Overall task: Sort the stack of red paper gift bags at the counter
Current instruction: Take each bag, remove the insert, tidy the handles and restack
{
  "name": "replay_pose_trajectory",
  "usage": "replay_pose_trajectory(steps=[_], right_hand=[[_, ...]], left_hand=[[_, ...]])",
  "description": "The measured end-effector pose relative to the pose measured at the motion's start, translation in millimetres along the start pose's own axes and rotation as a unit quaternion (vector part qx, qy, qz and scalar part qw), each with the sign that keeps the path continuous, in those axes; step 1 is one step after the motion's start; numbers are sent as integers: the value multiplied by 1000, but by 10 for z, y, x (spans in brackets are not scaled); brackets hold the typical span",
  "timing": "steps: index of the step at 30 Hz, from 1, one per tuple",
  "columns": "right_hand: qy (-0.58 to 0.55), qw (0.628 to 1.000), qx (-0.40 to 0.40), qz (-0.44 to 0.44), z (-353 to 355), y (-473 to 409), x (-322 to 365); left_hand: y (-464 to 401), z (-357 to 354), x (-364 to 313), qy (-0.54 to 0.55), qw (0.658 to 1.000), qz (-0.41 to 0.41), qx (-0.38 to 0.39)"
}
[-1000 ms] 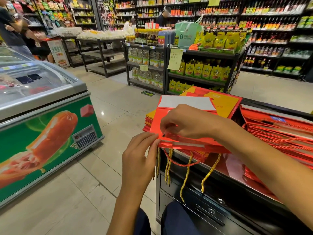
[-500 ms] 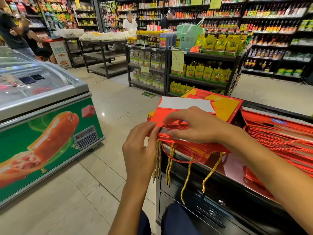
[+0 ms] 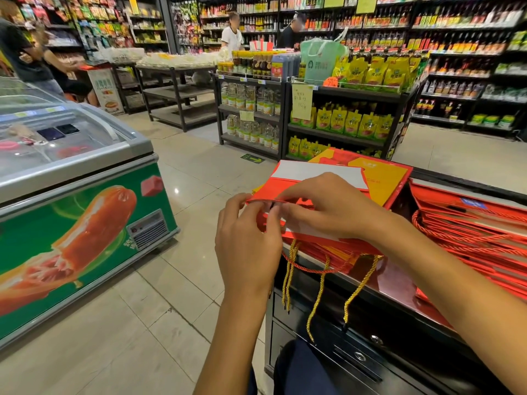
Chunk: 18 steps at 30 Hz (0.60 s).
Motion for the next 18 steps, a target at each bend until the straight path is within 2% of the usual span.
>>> replay_pose_trajectory(steps=[7,12,18], right_hand=[[-18,1000,-6,10,71,9,24],[-45,999,-22,-14,109,-30,-106],[-109,989,84,-56,-63,-67,-184]], left_hand=[[-74,39,-4,15,1000,8,-19],[-17,14,79,82,996,21,-16],[18,28,195,125,992,19,0]])
Point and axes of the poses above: each hand's wrist, its own y-axis away from the middle knuckle, its own z-axis out of the back of the hand, x = y × z, the point moved 10 cm from there along -y, towards the middle knuckle, and after that the axes turned 15 degrees about -z, right-handed, at the moved point
